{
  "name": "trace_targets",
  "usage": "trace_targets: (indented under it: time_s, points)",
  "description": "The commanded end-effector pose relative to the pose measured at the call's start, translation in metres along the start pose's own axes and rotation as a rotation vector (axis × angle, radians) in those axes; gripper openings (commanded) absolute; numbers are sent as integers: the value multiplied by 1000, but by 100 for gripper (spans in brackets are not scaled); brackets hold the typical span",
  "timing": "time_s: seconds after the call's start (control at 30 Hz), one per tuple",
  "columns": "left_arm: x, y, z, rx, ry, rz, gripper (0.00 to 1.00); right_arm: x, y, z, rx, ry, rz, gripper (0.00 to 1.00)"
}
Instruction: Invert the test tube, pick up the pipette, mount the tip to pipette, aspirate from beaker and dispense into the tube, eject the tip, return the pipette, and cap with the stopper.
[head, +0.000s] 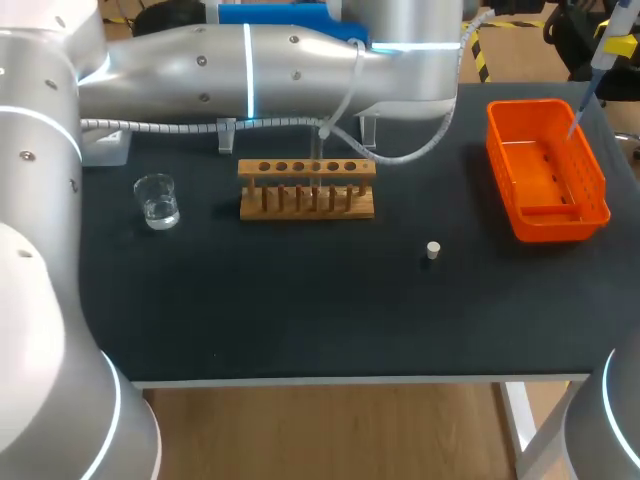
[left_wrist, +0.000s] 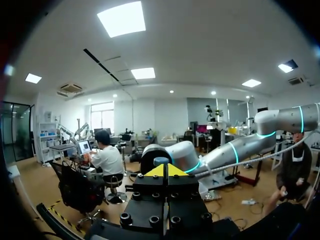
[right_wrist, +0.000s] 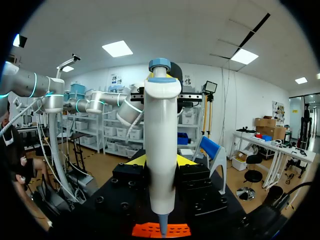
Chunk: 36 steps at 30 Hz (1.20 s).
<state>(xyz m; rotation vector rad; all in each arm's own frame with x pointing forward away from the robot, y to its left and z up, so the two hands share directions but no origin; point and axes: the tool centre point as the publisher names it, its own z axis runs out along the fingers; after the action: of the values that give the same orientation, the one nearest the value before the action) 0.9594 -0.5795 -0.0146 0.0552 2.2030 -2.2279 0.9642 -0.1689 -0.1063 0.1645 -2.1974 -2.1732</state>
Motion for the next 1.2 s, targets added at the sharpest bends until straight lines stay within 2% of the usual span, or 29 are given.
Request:
trace_targets:
  time_s: [0.03, 0.57, 1.2]
  points:
    - [-3, 2, 3, 2, 4, -3, 0, 0, 1, -1, 4, 2, 0, 0]
    - [-5, 11, 4, 1, 11, -22, 0, 0, 1, -1, 4, 2, 0, 0]
    - [-6, 11, 7, -17, 20, -21, 0, 0, 1, -1, 4, 2, 0, 0]
